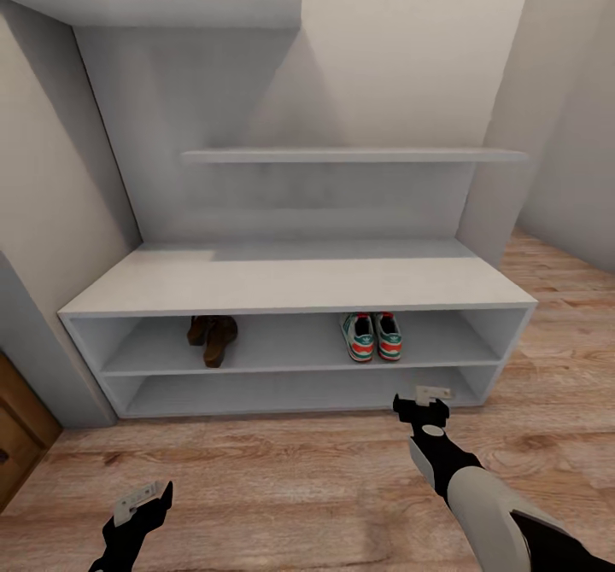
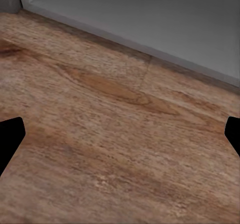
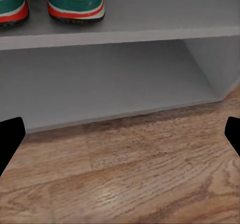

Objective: Pick up the two gym shoes and the two sandals from the corridor floor and place them onto the hallstand (shoe rack) in the corridor, making sure they are on the rack and not on the floor. Arrange them so the two gym shoes are next to each other and the two sandals are next to each other.

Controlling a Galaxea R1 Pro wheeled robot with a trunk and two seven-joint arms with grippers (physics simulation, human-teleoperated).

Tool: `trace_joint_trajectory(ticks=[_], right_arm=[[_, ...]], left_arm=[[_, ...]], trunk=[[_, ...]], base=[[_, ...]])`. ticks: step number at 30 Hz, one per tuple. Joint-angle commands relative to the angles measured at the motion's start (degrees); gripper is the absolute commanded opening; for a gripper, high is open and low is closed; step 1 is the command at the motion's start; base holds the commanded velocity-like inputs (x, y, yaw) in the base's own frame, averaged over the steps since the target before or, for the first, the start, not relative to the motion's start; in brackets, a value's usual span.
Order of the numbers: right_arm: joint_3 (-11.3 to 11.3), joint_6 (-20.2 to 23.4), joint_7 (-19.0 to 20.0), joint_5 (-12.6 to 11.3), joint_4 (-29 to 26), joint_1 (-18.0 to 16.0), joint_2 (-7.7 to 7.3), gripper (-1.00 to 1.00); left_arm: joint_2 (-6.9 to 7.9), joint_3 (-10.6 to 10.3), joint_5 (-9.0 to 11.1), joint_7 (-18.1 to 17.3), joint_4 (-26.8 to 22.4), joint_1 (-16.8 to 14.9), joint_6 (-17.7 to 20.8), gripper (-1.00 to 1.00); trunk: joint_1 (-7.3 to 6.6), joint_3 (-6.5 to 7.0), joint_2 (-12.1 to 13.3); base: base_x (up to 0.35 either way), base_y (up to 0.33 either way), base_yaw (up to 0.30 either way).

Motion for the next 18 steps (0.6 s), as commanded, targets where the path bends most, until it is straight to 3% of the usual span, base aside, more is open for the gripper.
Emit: trace_joint_trajectory(ticks=[1,11,18], right_arm=[[0.0,0.0,0.0,0.0,0.0,0.0,0.0,1.0],[-0.04,-0.02,-0.02,0.01,2.71,0.49,-0.22,1.0],[-0.01,-0.1,-0.07,0.01,7.73,2.77,-2.56,1.0]], left_arm=[[0.0,0.0,0.0,0.0,0.0,0.0,0.0,1.0],[0.0,0.0,0.02,0.02,0.0,0.0,0.0,1.0],[0.0,0.04,0.04,0.03,0.0,0.0,0.01,1.0]], trunk=[[0.0,0.0,0.0],[0.0,0.0,0.0],[0.0,0.0,0.0]], base=[[-0.008,0.0,0.0],[-0.003,0.0,0.0],[0.0,0.0,0.0]])
